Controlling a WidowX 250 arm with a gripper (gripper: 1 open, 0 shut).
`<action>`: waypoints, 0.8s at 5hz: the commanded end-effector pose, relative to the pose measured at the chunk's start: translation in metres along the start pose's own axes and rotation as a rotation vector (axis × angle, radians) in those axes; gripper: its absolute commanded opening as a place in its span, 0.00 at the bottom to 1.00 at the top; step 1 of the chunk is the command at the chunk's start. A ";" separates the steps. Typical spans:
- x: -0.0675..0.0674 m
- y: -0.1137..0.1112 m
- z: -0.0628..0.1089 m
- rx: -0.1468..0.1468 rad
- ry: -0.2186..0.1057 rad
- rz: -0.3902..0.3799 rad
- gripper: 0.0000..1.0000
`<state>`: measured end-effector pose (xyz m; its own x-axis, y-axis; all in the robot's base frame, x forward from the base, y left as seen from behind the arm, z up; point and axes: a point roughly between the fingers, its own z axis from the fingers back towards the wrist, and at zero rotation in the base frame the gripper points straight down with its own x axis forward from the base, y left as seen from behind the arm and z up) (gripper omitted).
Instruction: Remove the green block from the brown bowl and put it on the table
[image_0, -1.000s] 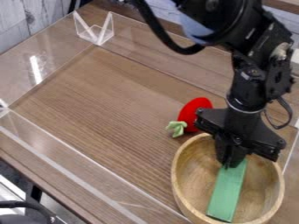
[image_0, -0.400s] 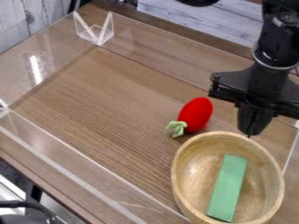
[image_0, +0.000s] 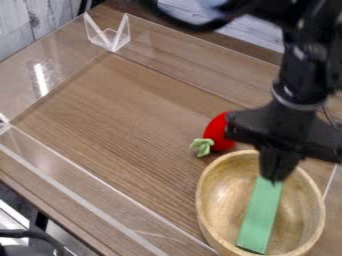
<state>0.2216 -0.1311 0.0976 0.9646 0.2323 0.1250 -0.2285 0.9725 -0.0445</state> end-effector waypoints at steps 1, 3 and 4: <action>-0.021 -0.008 0.000 -0.045 -0.006 -0.035 0.00; -0.033 -0.017 -0.037 -0.069 0.063 -0.092 1.00; -0.036 -0.016 -0.045 -0.076 0.086 -0.144 1.00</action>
<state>0.1950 -0.1514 0.0445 0.9954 0.0896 0.0352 -0.0862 0.9925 -0.0864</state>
